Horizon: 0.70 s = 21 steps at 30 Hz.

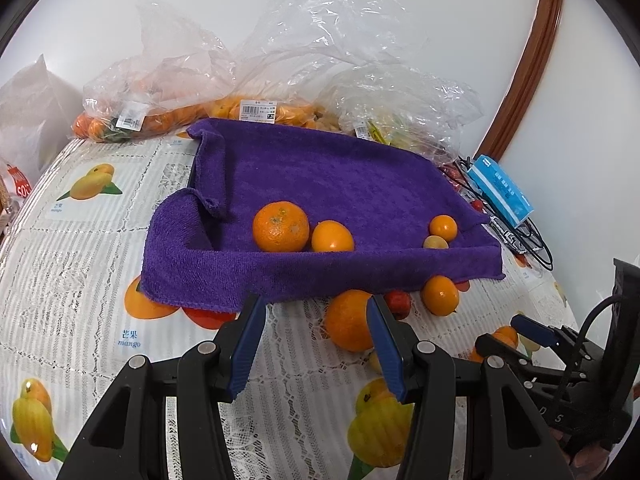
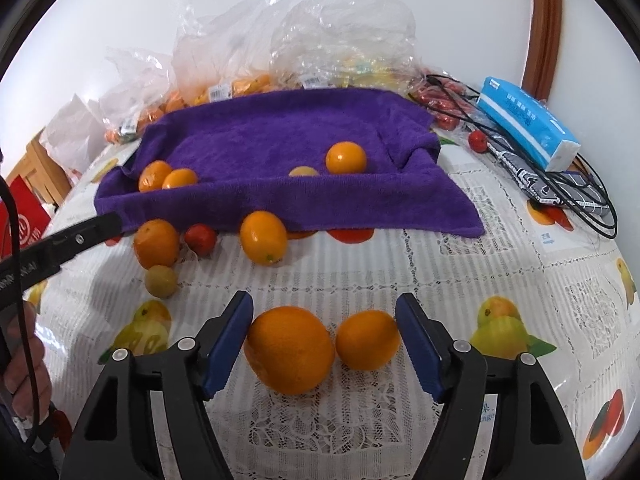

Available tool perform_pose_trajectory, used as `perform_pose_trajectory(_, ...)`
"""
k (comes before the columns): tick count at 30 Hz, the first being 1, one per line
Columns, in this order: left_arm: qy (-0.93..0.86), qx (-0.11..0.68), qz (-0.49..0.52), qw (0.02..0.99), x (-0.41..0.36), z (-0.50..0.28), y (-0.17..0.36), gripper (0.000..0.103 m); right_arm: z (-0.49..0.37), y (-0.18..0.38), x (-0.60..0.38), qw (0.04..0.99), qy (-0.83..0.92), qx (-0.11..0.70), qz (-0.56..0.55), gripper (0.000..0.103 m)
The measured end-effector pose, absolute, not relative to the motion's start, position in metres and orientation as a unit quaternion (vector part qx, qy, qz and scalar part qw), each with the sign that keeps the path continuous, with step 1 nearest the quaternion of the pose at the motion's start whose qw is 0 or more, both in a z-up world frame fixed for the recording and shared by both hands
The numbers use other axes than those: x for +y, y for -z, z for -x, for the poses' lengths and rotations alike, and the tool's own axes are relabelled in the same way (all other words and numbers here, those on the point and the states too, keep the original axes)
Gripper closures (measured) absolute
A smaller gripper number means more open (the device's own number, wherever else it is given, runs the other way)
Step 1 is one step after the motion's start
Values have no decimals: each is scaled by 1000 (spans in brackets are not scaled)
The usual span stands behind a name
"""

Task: Organize fruits
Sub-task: 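Move the right tool to a small orange while the left approaches a large orange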

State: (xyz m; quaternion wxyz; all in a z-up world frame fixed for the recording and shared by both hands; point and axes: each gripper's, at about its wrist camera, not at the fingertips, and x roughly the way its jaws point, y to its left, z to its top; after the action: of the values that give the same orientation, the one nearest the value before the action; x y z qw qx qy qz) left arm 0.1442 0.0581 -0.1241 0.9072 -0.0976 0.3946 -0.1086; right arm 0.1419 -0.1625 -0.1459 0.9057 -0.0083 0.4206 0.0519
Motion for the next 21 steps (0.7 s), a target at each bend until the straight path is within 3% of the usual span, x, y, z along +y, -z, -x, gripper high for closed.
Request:
perform_pose_trajectory(7,109,395,98,907,58,-144,124,53,-142,151,-158,906,-53,420,27,21)
perform_pose_trajectory(21,105,400,97,906,58,-146,128,53,-140,161,-162,901,-62,430,25,26)
